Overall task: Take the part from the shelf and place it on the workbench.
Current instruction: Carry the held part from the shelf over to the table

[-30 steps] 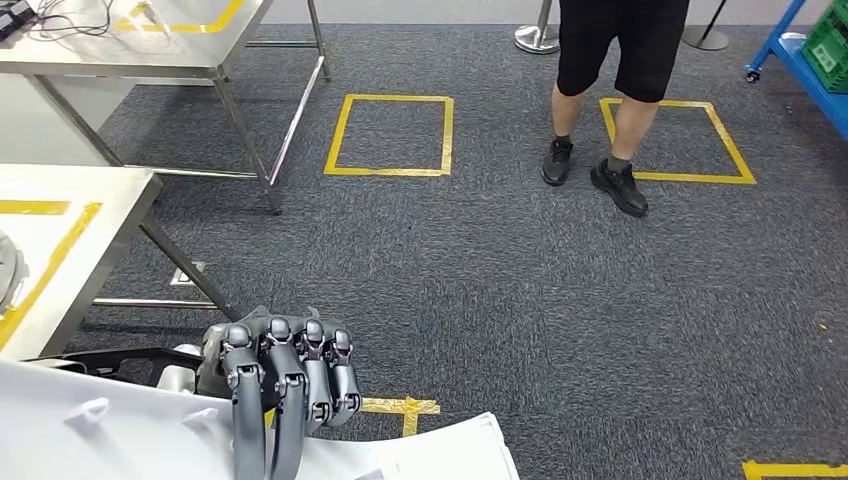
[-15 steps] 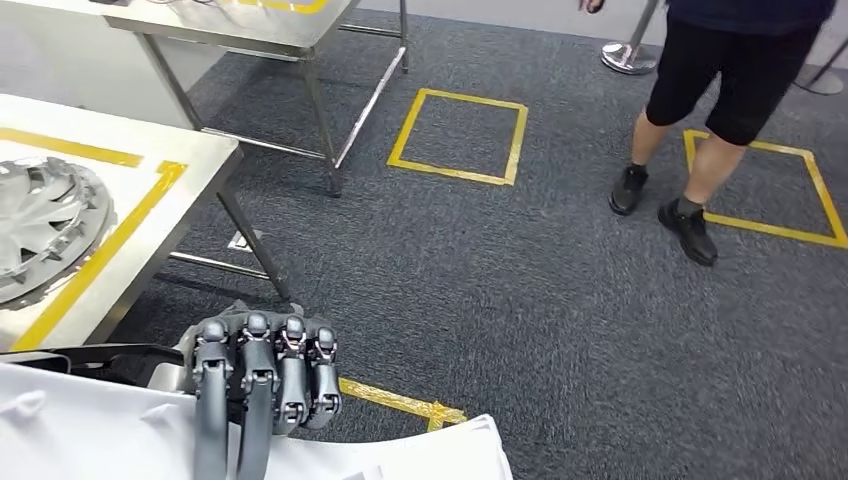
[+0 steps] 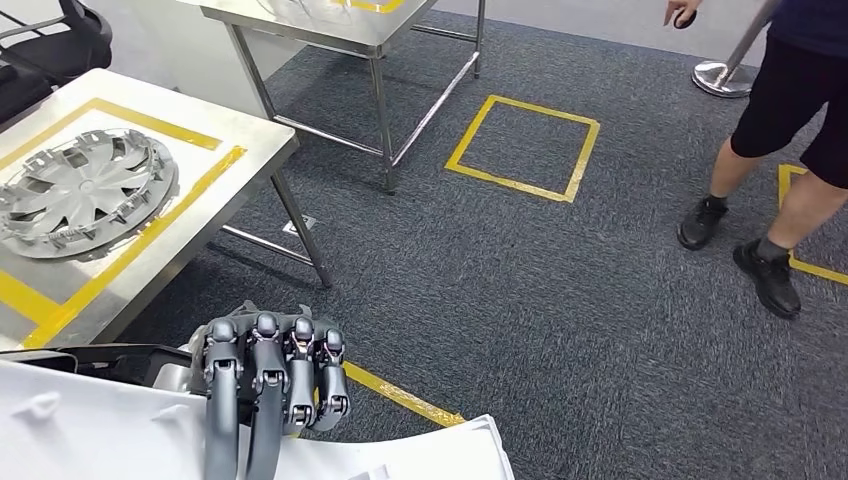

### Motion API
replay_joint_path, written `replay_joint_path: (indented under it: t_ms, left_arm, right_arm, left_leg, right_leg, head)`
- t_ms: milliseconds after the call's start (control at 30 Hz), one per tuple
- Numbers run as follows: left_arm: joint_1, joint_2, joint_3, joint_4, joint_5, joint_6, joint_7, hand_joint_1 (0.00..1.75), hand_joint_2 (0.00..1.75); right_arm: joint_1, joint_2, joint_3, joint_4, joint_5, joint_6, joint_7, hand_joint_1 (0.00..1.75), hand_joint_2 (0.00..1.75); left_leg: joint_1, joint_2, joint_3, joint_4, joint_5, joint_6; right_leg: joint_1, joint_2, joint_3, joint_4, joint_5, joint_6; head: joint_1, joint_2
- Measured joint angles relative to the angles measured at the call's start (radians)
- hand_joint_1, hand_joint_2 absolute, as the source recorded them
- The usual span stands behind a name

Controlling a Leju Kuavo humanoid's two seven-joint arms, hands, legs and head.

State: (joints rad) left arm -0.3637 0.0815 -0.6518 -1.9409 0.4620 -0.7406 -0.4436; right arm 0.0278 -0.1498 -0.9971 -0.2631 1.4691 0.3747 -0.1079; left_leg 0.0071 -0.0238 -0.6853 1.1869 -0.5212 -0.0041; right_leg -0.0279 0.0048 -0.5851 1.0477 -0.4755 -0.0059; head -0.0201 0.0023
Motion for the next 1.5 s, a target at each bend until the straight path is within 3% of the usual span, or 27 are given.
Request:
replay_joint_path:
  t_ms: [67, 100, 167, 233, 300, 367, 400, 433, 500, 533, 600, 633, 700, 733, 767, 800, 867, 933, 1033, 1100, 1133, 1167, 1233, 1300, 1400, 1467, 1500]
  left_arm:
    - [0.002, 0.0, 0.0, 0.0, -0.004, 0.011, 0.015, 1.75, 1.75]
    - [0.003, 0.0, 0.0, 0.001, -0.004, 0.018, 0.024, 1.75, 1.75]
    - [0.005, 0.0, -0.001, 0.0, -0.002, 0.027, 0.036, 1.75, 1.75]
    - [0.003, 0.0, -0.001, -0.002, -0.002, 0.03, 0.04, 1.75, 1.75]
    - [-0.001, -0.001, -0.002, -0.003, -0.006, 0.029, 0.04, 1.75, 1.75]
    - [-0.003, 0.0, -0.002, -0.004, -0.015, 0.027, 0.04, 1.75, 1.75]
    - [-0.004, 0.002, -0.002, -0.004, -0.018, 0.024, 0.038, 1.75, 1.75]
    - [-0.006, 0.002, -0.002, -0.005, -0.021, 0.022, 0.036, 1.75, 1.75]
    - [-0.01, 0.001, -0.003, -0.004, -0.025, 0.018, 0.03, 1.75, 1.75]
    - [-0.011, 0.0, -0.004, -0.003, -0.028, 0.018, 0.027, 1.75, 1.75]
    - [-0.006, 0.0, -0.005, -0.003, -0.033, 0.018, 0.025, 1.75, 1.75]
    - [-0.005, 0.0, -0.006, -0.003, -0.034, 0.018, 0.025, 1.75, 1.75]
    - [-0.004, 0.001, -0.006, -0.003, -0.035, 0.016, 0.024, 1.75, 1.75]
    - [-0.004, 0.001, -0.006, -0.003, -0.035, 0.015, 0.023, 1.75, 1.75]
    - [-0.005, 0.001, -0.006, -0.003, -0.036, 0.014, 0.022, 1.75, 1.75]
    - [-0.005, 0.002, -0.007, -0.004, -0.037, 0.013, 0.02, 1.75, 1.75]
    - [-0.006, 0.003, -0.008, -0.005, -0.036, 0.011, 0.018, 1.75, 1.75]
    - [-0.006, 0.005, -0.009, -0.007, -0.035, 0.01, 0.016, 1.75, 1.75]
    - [-0.007, 0.007, -0.01, -0.008, -0.036, 0.01, 0.014, 1.75, 1.75]
    - [-0.006, 0.008, -0.01, -0.008, -0.035, 0.01, 0.014, 1.75, 1.75]
    - [-0.006, 0.009, -0.01, -0.009, -0.035, 0.01, 0.013, 1.75, 1.75]
    - [-0.007, 0.01, -0.01, -0.009, -0.035, 0.01, 0.013, 1.75, 1.75]
    - [-0.009, 0.011, -0.01, -0.014, -0.035, 0.011, 0.013, 1.75, 1.75]
    - [-0.017, 0.01, -0.01, -0.019, -0.035, 0.012, 0.012, 1.75, 1.75]
    - [-0.021, 0.01, -0.009, -0.023, -0.036, 0.014, 0.012, 1.75, 1.75]
    - [-0.019, 0.01, -0.008, -0.025, -0.037, 0.015, 0.011, 1.75, 1.75]
    - [-0.02, 0.01, -0.008, -0.025, -0.037, 0.015, 0.01, 1.75, 1.75]
  right_arm:
    - [0.005, -0.001, -0.001, -0.001, 0.003, 0.002, 0.0, 0.0, 0.0]
    - [0.006, 0.0, -0.002, -0.001, 0.006, 0.003, 0.0, 0.0, 0.0]
    - [0.005, 0.003, -0.004, -0.004, 0.012, 0.006, -0.002, 0.0, 0.0]
    - [0.003, 0.01, -0.005, -0.006, 0.019, 0.01, -0.005, 0.0, 0.0]
    - [0.001, 0.017, -0.006, -0.008, 0.026, 0.012, -0.01, 0.0, 0.0]
    - [-0.003, 0.019, -0.006, -0.01, 0.031, 0.014, -0.014, 0.0, 0.0]
    - [-0.005, 0.018, -0.006, -0.011, 0.033, 0.014, -0.016, 0.0, 0.0]
    - [-0.006, 0.017, -0.007, -0.011, 0.033, 0.012, -0.017, 0.0, 0.0]
    - [-0.003, 0.013, -0.013, -0.013, 0.028, 0.003, -0.016, 0.0, 0.0]
    - [0.0, 0.01, -0.02, -0.014, 0.024, -0.001, -0.014, 0.0, 0.0]
    - [0.003, 0.009, -0.033, -0.02, 0.019, -0.003, -0.011, 0.0, 0.0]
    - [0.003, 0.01, -0.039, -0.023, 0.018, 0.0, -0.012, 0.0, 0.0]
    - [0.003, 0.012, -0.048, -0.027, 0.016, 0.008, -0.015, 0.0, 0.0]
    - [0.003, 0.016, -0.052, -0.029, 0.016, 0.013, -0.017, 0.0, 0.0]
    - [0.002, 0.016, -0.055, -0.031, 0.018, 0.017, -0.018, 0.0, 0.0]
    - [0.002, 0.018, -0.057, -0.033, 0.02, 0.023, -0.019, 0.0, 0.0]
    - [0.004, 0.019, -0.059, -0.036, 0.024, 0.029, -0.022, 0.0, 0.0]
    - [0.006, 0.023, -0.059, -0.037, 0.028, 0.032, -0.025, 0.0, 0.0]
    - [0.008, 0.023, -0.06, -0.037, 0.031, 0.034, -0.029, 0.0, 0.0]
    - [0.011, 0.022, -0.061, -0.038, 0.032, 0.037, -0.03, 0.0, 0.0]
    - [0.011, 0.022, -0.061, -0.038, 0.032, 0.039, -0.03, 0.0, 0.0]
    - [0.012, 0.022, -0.062, -0.038, 0.032, 0.041, -0.031, 0.0, 0.0]
    - [0.01, 0.029, -0.063, -0.037, 0.032, 0.043, -0.032, 0.0, 0.0]
    - [0.008, 0.037, -0.064, -0.039, 0.033, 0.045, -0.033, 0.0, 0.0]
    - [0.004, 0.041, -0.066, -0.045, 0.037, 0.045, -0.033, 0.0, 0.0]
    - [0.006, 0.042, -0.067, -0.047, 0.039, 0.045, -0.033, 0.0, 0.0]
    - [0.008, 0.039, -0.069, -0.047, 0.041, 0.044, -0.033, 0.0, 0.0]
  left_leg:
    - [0.0, 0.018, -0.063, 0.119, -0.043, 0.004]
    - [-0.002, 0.019, -0.072, 0.134, -0.041, 0.01]
    - [-0.017, 0.03, -0.028, 0.054, 0.011, 0.034]
    - [-0.044, 0.081, 0.048, -0.078, 0.057, 0.072]
    - [-0.063, 0.114, 0.079, -0.138, 0.064, 0.093]
    - [-0.062, 0.092, 0.088, -0.161, 0.072, 0.098]
    - [-0.057, 0.078, 0.1, -0.181, 0.082, 0.099]
    - [-0.051, 0.064, 0.111, -0.201, 0.092, 0.101]
    - [-0.039, 0.041, 0.123, -0.225, 0.108, 0.095]
    - [-0.034, 0.03, 0.123, -0.226, 0.11, 0.091]
    - [-0.023, 0.008, 0.121, -0.223, 0.109, 0.077]
    - [-0.016, -0.001, 0.121, -0.219, 0.106, 0.068]
    - [-0.002, -0.012, 0.118, -0.196, 0.09, 0.042]
    - [0.003, -0.016, 0.11, -0.178, 0.078, 0.028]
    - [0.004, -0.02, 0.102, -0.163, 0.068, 0.017]
    - [0.004, -0.024, 0.095, -0.152, 0.062, 0.009]
    - [0.006, -0.03, 0.089, -0.146, 0.057, 0.002]
    - [0.01, -0.016, 0.079, -0.123, 0.04, -0.003]
    - [0.01, 0.019, -0.004, 0.038, -0.036, -0.005]
    - [0.004, 0.023, -0.062, 0.136, -0.064, 0.006]
    - [-0.003, 0.023, -0.066, 0.137, -0.052, 0.019]
    - [-0.015, 0.026, -0.048, 0.101, -0.025, 0.038]
    - [-0.047, 0.055, 0.02, -0.026, 0.036, 0.094]
    - [-0.069, 0.08, 0.066, -0.11, 0.056, 0.132]
    - [-0.072, 0.059, 0.094, -0.165, 0.067, 0.138]
    - [-0.06, 0.036, 0.129, -0.219, 0.094, 0.133]
    - [-0.052, 0.024, 0.142, -0.238, 0.106, 0.126]
  right_leg:
    - [0.012, -0.028, -0.001, 0.0, -0.004, -0.008]
    - [0.018, -0.042, 0.0, 0.0, -0.005, -0.011]
    - [0.028, -0.069, 0.007, 0.0, -0.011, -0.018]
    - [0.035, -0.093, 0.017, -0.002, -0.017, -0.021]
    - [0.034, -0.12, 0.023, -0.007, -0.021, -0.019]
    - [0.033, -0.145, 0.029, -0.016, -0.021, -0.014]
    - [0.033, -0.137, 0.032, -0.015, -0.024, -0.013]
    - [0.033, -0.113, 0.026, 0.002, -0.032, -0.013]
    - [0.027, -0.042, -0.019, 0.095, -0.068, -0.011]
    - [0.021, -0.021, -0.054, 0.159, -0.09, -0.007]
    - [0.007, -0.009, -0.104, 0.232, -0.102, 0.012]
    - [-0.002, -0.009, -0.102, 0.215, -0.084, 0.029]
    - [-0.022, -0.008, -0.057, 0.1, -0.024, 0.069]
    - [-0.029, -0.004, -0.033, 0.047, -0.003, 0.08]
    - [-0.032, -0.001, -0.019, 0.019, 0.007, 0.078]
    - [-0.03, 0.001, -0.017, 0.014, 0.006, 0.068]
    - [-0.027, -0.002, -0.019, 0.022, 0.001, 0.044]
    - [-0.025, -0.01, -0.019, 0.022, -0.002, 0.032]
    - [-0.011, -0.027, -0.016, 0.021, -0.006, 0.023]
    - [0.003, -0.045, -0.014, 0.021, -0.011, 0.016]
    - [0.012, -0.055, -0.01, 0.021, -0.014, 0.011]
    - [0.021, -0.065, -0.004, 0.021, -0.018, 0.006]
    - [0.035, -0.086, 0.013, 0.016, -0.027, -0.006]
    - [0.035, -0.104, 0.027, 0.006, -0.032, -0.008]
    - [0.028, -0.129, 0.042, -0.017, -0.029, 0.001]
    - [0.027, -0.089, 0.038, 0.004, -0.041, 0.003]
    - [0.024, -0.056, 0.017, 0.048, -0.059, 0.003]
  head:
    - [-0.001, 0.0]
    - [-0.001, 0.0]
    - [-0.001, 0.0]
    - [0.002, 0.0]
    - [0.003, 0.0]
    - [0.003, 0.0]
    - [0.004, 0.0]
    - [0.003, 0.0]
    - [0.005, 0.0]
    - [0.005, 0.0]
    - [0.007, 0.0]
    - [0.007, 0.0]
    - [0.008, 0.0]
    - [0.011, 0.0]
    - [0.013, 0.0]
    - [0.014, 0.0]
    - [0.009, 0.0]
    - [0.002, 0.0]
    - [-0.006, 0.0]
    - [-0.006, 0.0]
    - [-0.006, 0.0]
    - [-0.006, 0.0]
    - [-0.001, 0.0]
    - [0.008, 0.0]
    - [0.005, 0.0]
    - [0.002, 0.0]
    - [0.001, 0.0]
